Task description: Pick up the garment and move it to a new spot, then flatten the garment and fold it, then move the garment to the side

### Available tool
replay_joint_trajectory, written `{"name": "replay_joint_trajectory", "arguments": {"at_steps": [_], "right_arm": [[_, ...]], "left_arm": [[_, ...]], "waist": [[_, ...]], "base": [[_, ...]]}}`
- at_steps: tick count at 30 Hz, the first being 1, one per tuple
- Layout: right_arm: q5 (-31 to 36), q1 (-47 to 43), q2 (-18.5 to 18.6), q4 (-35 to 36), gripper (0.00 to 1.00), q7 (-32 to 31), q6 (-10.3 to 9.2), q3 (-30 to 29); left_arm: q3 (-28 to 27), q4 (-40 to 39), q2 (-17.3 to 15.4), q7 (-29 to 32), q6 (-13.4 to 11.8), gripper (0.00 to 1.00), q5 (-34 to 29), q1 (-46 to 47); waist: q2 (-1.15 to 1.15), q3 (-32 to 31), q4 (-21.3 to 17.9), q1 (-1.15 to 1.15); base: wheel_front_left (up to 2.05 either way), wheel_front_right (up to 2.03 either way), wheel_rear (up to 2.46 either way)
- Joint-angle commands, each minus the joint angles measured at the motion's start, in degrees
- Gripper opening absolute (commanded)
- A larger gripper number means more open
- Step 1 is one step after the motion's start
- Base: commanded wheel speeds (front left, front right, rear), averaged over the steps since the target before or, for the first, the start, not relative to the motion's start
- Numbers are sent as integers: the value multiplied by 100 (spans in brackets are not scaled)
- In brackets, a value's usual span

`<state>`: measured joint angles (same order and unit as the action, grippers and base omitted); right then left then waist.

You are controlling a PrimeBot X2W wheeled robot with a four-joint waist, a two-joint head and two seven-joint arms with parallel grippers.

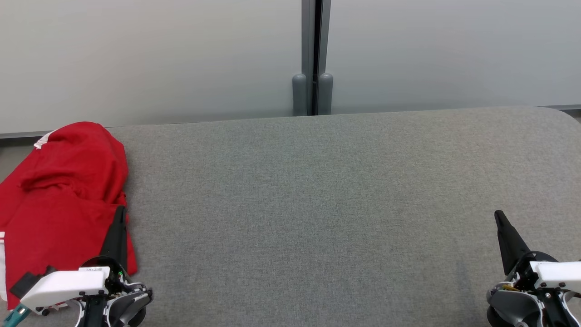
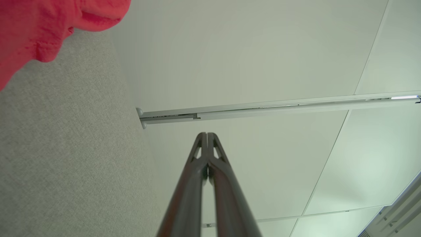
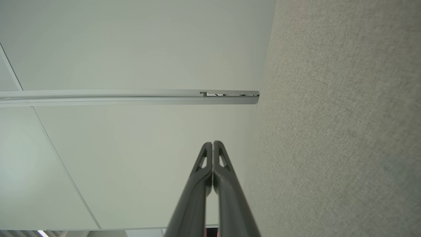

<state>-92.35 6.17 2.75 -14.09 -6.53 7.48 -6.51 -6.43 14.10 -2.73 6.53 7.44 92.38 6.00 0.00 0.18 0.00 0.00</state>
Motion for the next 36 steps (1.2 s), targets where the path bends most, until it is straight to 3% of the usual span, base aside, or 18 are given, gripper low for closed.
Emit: {"name": "replay_joint_trajectory", "arguments": {"at_steps": [1,2,3,16,24,36], "right_arm": [[-14,27,23,14,0,-15,2,-6],[-14,27,23,14,0,-16,2,-6],[-14,27,23,14,100,-15,2,-6],[428,-256,-26,141,100,313,1,143],[1389,-370,-19,303,100,524,1,268],[3127,-514,-8,626,100,807,2,403]], "left_arm": [[-22,-15,-31,16,20,0,7,65],[-22,-15,-31,16,20,0,8,65],[-22,-15,-31,16,20,100,7,65],[255,25,22,-313,-1,100,-171,-157],[379,-10,16,-523,-48,100,-637,-222],[607,-161,7,-804,-275,100,-2102,-333]], "waist": [[0,0,0,0],[0,0,0,0],[0,0,0,0],[0,1,5,0],[0,-11,0,0],[0,-19,9,0]], "base": [[0,0,0],[0,0,0],[0,0,0],[0,0,0],[0,0,0],[0,0,0]]}}
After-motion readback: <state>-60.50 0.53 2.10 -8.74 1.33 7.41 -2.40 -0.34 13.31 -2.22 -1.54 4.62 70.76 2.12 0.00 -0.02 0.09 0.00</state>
